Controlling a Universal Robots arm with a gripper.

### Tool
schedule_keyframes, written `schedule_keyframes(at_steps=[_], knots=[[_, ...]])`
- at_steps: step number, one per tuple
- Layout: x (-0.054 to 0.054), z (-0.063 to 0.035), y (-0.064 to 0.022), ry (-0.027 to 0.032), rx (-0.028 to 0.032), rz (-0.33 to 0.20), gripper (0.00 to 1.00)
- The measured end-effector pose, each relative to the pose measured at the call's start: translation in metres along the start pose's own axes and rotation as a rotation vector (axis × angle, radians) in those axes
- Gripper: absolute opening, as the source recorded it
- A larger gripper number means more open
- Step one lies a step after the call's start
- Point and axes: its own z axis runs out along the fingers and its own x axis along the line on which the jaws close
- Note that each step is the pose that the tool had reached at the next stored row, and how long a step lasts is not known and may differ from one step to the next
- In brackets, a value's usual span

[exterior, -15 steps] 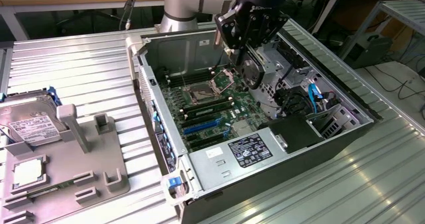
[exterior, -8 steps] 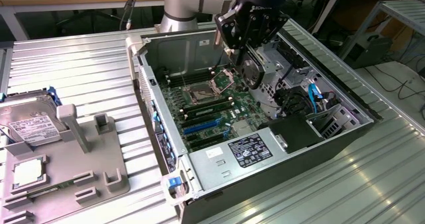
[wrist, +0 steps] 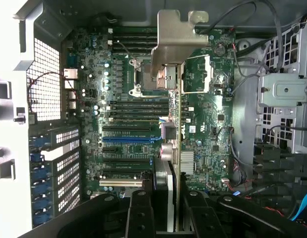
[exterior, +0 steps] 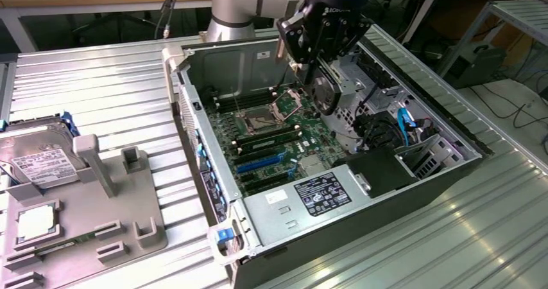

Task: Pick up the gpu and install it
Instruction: 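Insert the gpu into the slot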

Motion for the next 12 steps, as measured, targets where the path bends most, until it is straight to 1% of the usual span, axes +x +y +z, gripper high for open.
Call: schedule_keyframes(at_steps=[5,9,12], knots=[[0.0,0.0,0.0,0.0,0.0,-0.037,0.28],[0.0,0.0,0.0,-0.0001,-0.0001,-0.093,0.28],[0.0,0.0,0.0,-0.0002,-0.0001,-0.121,0.28]])
